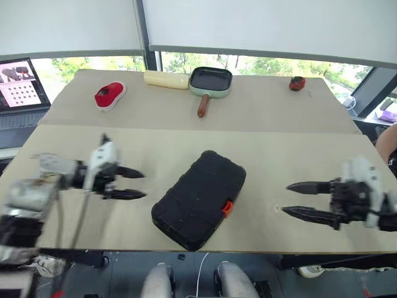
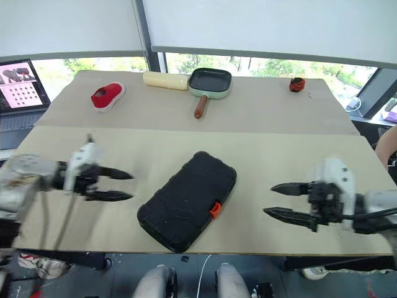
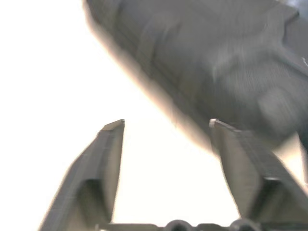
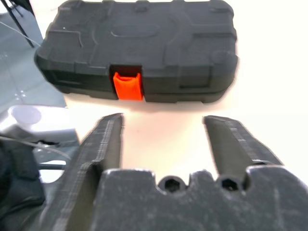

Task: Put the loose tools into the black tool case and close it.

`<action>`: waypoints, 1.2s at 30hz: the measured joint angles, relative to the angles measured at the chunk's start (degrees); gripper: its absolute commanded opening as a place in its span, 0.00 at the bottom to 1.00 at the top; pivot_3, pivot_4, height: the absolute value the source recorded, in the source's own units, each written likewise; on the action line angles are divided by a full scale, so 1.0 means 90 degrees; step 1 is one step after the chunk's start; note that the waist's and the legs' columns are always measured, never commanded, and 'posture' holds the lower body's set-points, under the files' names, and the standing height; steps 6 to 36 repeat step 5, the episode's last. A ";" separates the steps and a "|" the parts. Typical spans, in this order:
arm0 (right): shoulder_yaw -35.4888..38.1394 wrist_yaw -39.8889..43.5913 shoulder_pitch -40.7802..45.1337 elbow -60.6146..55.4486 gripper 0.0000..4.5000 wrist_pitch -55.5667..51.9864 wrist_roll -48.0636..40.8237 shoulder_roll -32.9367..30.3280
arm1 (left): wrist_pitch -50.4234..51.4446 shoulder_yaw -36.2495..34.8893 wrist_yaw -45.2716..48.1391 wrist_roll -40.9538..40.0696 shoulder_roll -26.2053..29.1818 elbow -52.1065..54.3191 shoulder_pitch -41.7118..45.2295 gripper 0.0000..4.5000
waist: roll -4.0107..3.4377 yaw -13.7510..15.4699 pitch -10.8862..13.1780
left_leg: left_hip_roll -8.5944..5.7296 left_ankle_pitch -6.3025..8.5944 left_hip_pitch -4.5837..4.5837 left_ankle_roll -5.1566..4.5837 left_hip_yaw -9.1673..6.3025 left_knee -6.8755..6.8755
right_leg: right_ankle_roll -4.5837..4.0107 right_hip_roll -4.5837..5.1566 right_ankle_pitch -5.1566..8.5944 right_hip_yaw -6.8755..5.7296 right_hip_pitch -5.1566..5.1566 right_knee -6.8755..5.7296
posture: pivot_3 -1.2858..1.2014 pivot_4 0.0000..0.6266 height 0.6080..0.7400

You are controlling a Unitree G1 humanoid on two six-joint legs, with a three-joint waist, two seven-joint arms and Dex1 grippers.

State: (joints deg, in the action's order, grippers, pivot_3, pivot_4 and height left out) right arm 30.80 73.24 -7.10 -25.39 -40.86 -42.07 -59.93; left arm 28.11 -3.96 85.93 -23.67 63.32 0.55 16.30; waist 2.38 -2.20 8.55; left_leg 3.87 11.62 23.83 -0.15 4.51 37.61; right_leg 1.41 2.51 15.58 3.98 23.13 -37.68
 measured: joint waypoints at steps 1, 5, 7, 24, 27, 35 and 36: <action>0.0165 0.0238 -0.0092 0.0239 1.00 -0.0015 -0.0074 -0.0075 | 0.0049 -0.0281 0.0099 -0.0054 0.0273 0.0060 -0.0291 0.99 | 0.0002 0.0025 0.0002 | 0.0000 0.0001 -0.0002 0.0002 0.0003 0.0000 | 0.0002 0.0008 0.0001 -0.0001 -0.0002 0.0006 | 0.52 0.24 1.00; 0.0198 0.0652 -0.0322 0.0746 1.00 0.0253 0.0033 -0.0100 | 0.0067 -0.1048 -0.0041 -0.0138 0.0382 0.0079 -0.0828 0.99 | -0.0001 0.0188 0.0006 | 0.0000 0.0002 -0.0002 0.0004 0.0018 0.0002 | 0.0003 0.0029 0.0049 -0.0003 0.0004 0.0015 | 0.52 0.24 1.00; 0.0198 0.0652 -0.0322 0.0746 1.00 0.0253 0.0033 -0.0100 | 0.0067 -0.1048 -0.0041 -0.0138 0.0382 0.0079 -0.0828 0.99 | -0.0001 0.0188 0.0006 | 0.0000 0.0002 -0.0002 0.0004 0.0018 0.0002 | 0.0003 0.0029 0.0049 -0.0003 0.0004 0.0015 | 0.52 0.24 1.00; 0.0198 0.0652 -0.0322 0.0746 1.00 0.0253 0.0033 -0.0100 | 0.0067 -0.1048 -0.0041 -0.0138 0.0382 0.0079 -0.0828 0.99 | -0.0001 0.0188 0.0006 | 0.0000 0.0002 -0.0002 0.0004 0.0018 0.0002 | 0.0003 0.0029 0.0049 -0.0003 0.0004 0.0015 | 0.52 0.24 1.00; 0.0198 0.0652 -0.0322 0.0746 1.00 0.0253 0.0033 -0.0100 | 0.0067 -0.1048 -0.0041 -0.0138 0.0382 0.0079 -0.0828 0.99 | -0.0001 0.0188 0.0006 | 0.0000 0.0002 -0.0002 0.0004 0.0018 0.0002 | 0.0003 0.0029 0.0049 -0.0003 0.0004 0.0015 | 0.52 0.24 1.00; 0.0198 0.0652 -0.0322 0.0746 1.00 0.0253 0.0033 -0.0100 | 0.0067 -0.1048 -0.0041 -0.0138 0.0382 0.0079 -0.0828 0.99 | -0.0001 0.0188 0.0006 | 0.0000 0.0002 -0.0002 0.0004 0.0018 0.0002 | 0.0003 0.0029 0.0049 -0.0003 0.0004 0.0015 | 0.52 0.24 1.00; 0.0198 0.0652 -0.0322 0.0746 1.00 0.0253 0.0033 -0.0100 | 0.0067 -0.1048 -0.0041 -0.0138 0.0382 0.0079 -0.0828 0.99 | -0.0001 0.0188 0.0006 | 0.0000 0.0002 -0.0002 0.0004 0.0018 0.0002 | 0.0003 0.0029 0.0049 -0.0003 0.0004 0.0015 | 0.52 0.24 1.00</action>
